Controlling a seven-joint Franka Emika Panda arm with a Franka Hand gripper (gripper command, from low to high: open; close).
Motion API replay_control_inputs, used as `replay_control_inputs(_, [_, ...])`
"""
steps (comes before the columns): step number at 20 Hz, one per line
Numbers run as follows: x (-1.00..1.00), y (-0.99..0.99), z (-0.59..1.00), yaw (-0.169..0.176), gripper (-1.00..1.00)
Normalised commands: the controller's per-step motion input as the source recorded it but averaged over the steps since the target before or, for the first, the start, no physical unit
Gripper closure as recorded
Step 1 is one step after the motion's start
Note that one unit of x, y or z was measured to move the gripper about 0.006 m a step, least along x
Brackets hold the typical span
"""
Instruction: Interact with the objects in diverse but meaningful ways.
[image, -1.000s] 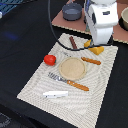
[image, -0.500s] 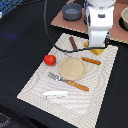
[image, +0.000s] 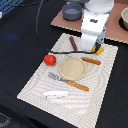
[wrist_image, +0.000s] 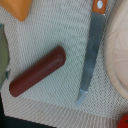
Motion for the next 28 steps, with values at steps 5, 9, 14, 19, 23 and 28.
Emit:
replay_control_inputs(5, [-0.76,0.14,-0.28,-0.075,-1.00])
replay_control_inputs(9, [-0.68,0.20,-0.14,-0.127,-1.00])
replay_control_inputs(14, [-0.66,0.26,-0.16,-0.126,-1.00])
replay_control_inputs(19, [-0.68,0.29,-0.18,-0.066,-1.00])
replay_control_inputs(23, [-0.69,0.32,-0.25,-0.001,-1.00])
replay_control_inputs(28, [-0.64,0.36,-0.23,0.000,-1.00])
